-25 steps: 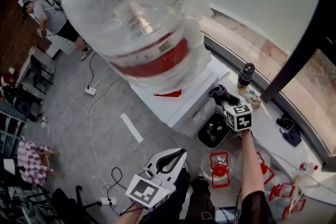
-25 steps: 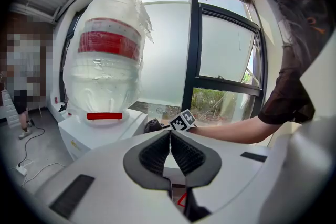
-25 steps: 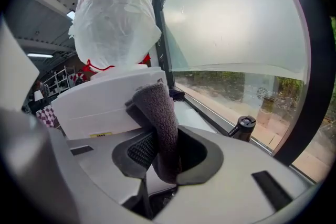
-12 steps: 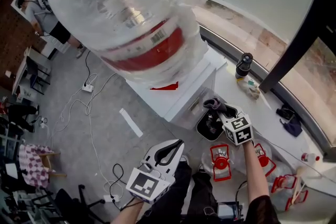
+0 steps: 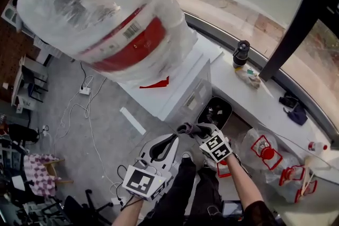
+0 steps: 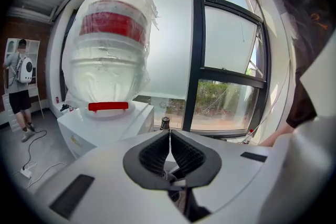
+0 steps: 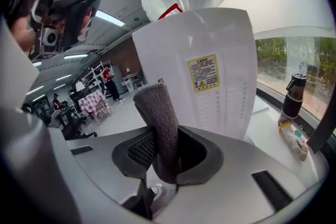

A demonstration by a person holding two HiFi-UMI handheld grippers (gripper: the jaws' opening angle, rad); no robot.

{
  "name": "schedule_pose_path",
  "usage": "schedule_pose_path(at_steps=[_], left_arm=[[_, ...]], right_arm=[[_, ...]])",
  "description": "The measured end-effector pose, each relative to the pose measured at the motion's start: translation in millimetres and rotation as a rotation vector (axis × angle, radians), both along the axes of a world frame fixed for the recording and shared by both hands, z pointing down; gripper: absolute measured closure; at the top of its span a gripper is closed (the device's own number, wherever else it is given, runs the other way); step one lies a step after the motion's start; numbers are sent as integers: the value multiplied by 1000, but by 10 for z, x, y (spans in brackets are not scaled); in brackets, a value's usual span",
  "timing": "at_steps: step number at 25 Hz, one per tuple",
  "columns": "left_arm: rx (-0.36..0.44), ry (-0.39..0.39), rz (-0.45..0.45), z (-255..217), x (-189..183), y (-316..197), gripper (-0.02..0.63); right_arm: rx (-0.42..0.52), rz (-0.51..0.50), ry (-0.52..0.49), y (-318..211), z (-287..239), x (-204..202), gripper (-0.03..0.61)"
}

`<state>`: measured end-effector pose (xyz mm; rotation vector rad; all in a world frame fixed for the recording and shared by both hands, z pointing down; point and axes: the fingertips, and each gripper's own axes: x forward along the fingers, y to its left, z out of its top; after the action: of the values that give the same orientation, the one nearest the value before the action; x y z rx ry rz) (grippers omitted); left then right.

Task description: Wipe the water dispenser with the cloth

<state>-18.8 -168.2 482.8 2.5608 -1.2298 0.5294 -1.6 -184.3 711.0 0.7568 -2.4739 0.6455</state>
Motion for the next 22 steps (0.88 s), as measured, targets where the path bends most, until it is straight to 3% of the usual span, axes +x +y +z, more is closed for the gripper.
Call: schedule_pose_path(at_steps=[8,22], left_arm=[[-26,-11,26,200,-7,-105,595],[-55,-29,108,364,166,-144,595]], right_arm=[[-24,90,-4,-407,270,1,474],[38,374,55,-1719,391,892,474]])
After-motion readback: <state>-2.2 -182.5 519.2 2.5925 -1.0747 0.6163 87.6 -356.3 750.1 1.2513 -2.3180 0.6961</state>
